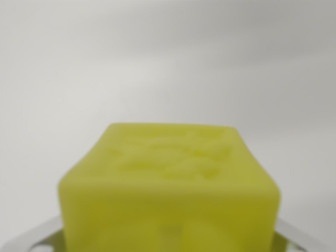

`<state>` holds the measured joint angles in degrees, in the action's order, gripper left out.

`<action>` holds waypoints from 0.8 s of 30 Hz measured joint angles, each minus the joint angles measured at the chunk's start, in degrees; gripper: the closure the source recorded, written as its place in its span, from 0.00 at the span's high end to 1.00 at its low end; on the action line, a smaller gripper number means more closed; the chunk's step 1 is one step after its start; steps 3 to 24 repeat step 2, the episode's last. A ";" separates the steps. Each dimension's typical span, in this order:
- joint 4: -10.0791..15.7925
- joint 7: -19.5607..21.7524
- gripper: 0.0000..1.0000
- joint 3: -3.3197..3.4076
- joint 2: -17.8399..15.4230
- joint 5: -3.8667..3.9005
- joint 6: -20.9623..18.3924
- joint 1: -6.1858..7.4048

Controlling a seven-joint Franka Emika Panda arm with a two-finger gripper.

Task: Pick yellow cube

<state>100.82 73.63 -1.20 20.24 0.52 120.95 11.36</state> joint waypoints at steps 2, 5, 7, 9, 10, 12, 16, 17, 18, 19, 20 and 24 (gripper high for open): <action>0.00 0.00 0.00 0.00 0.00 0.00 0.00 0.00; 0.00 0.00 0.00 0.00 0.00 0.00 0.00 0.00; 0.00 0.00 0.00 0.00 0.00 0.00 0.00 0.00; 0.00 0.00 0.00 0.00 0.00 0.00 0.00 0.00; 0.00 0.00 0.00 0.00 0.00 0.00 0.00 0.00; 0.00 0.00 0.00 0.00 0.00 0.00 0.00 0.00; 0.00 0.00 0.00 0.00 0.00 0.00 0.00 0.00; 0.00 0.00 0.00 0.00 0.00 0.00 0.00 0.00; 0.00 0.00 0.00 0.00 0.00 0.00 0.00 0.00; 0.00 0.00 0.00 0.00 0.00 0.00 0.00 0.00; 0.00 0.00 0.00 0.00 0.00 0.00 0.00 0.00; 0.00 0.00 0.00 0.00 0.00 0.00 0.00 0.00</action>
